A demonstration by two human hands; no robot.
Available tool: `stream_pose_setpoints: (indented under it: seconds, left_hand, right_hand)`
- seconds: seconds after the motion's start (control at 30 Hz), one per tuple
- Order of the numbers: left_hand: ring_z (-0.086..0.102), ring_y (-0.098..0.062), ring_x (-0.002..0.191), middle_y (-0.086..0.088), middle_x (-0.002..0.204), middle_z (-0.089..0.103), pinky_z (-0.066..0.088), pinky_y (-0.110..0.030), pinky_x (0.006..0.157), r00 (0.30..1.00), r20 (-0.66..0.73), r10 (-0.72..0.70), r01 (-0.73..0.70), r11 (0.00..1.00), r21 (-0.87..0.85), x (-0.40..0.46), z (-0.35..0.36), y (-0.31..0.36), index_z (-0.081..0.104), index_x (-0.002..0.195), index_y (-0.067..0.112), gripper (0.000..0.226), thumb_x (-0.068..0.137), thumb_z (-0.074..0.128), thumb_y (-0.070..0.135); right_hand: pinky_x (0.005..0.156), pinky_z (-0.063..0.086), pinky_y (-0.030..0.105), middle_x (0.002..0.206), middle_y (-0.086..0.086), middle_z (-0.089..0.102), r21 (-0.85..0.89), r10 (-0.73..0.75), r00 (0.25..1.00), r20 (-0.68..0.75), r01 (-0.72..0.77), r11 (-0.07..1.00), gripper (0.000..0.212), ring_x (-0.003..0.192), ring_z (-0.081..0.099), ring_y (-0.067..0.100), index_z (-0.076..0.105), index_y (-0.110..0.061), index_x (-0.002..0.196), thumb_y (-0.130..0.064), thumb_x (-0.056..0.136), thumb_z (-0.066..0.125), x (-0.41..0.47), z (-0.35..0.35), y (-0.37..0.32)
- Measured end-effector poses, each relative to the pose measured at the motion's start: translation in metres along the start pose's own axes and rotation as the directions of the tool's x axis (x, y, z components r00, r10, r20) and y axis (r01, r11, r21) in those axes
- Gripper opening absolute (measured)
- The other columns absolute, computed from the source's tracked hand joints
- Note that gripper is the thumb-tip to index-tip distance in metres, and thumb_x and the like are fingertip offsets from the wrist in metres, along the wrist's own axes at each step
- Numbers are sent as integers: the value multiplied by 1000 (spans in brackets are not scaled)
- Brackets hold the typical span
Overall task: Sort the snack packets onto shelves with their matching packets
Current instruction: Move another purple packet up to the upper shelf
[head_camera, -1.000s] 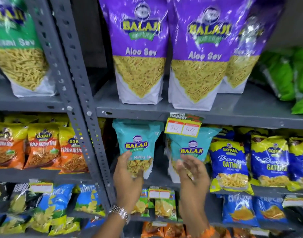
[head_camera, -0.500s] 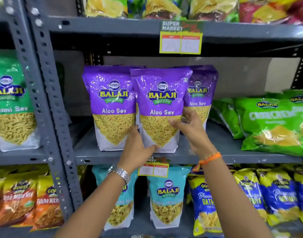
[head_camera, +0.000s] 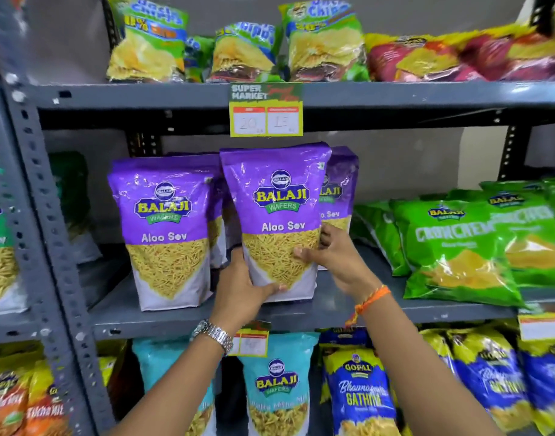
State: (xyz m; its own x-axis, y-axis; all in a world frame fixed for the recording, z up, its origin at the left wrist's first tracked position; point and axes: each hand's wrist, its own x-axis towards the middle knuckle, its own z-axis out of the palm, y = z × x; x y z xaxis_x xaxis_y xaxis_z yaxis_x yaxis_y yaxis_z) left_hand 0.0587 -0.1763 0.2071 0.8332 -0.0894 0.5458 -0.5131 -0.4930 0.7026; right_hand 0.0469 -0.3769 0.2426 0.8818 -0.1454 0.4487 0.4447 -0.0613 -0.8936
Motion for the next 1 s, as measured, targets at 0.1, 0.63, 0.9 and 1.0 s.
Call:
stream_pose_setpoints:
  seconds: [0.1, 0.63, 0.9, 1.0]
  left_hand:
    - [67, -27, 114, -5, 124, 70, 55, -38, 87, 1000, 14, 14, -13, 998, -63, 0, 21, 19, 47, 122, 16, 87, 54, 96, 36]
    - [69, -31, 94, -15, 106, 71, 58, -49, 81, 985, 174, 13, -3, 999, -54, 11, 76, 30, 47, 117, 15, 73, 64, 93, 38]
    - [69, -25, 111, -4, 126, 69, 57, -46, 94, 979, 201, 15, 3, 996, -88, 12, 76, 21, 48, 123, 19, 74, 66, 92, 33]
    - [69, -26, 110, -5, 126, 69, 58, -48, 93, 977, 213, 17, 2, 996, -88, 15, 75, 19, 47, 124, 19, 75, 66, 92, 33]
  right_hand:
    - [83, 63, 31, 102, 6, 77, -16, -9, 1000, -21, 9, 1000, 48, 93, 75, 14, 67, -11, 112, 8, 71, 82, 1, -32, -1]
    - [90, 60, 32, 106, 4, 72, -41, 51, 998, -33, -53, 998, 50, 98, 70, 16, 57, -2, 123, 6, 78, 78, 1, -94, 16]
    - [87, 62, 31, 104, 5, 72, -39, 65, 996, -58, -68, 997, 47, 97, 70, 19, 57, -10, 114, 5, 76, 80, -1, -92, 18]
    - [80, 63, 26, 103, 5, 72, -37, 60, 997, -55, -62, 997, 47, 94, 70, 16, 57, -9, 114, 6, 76, 80, -3, -91, 16]
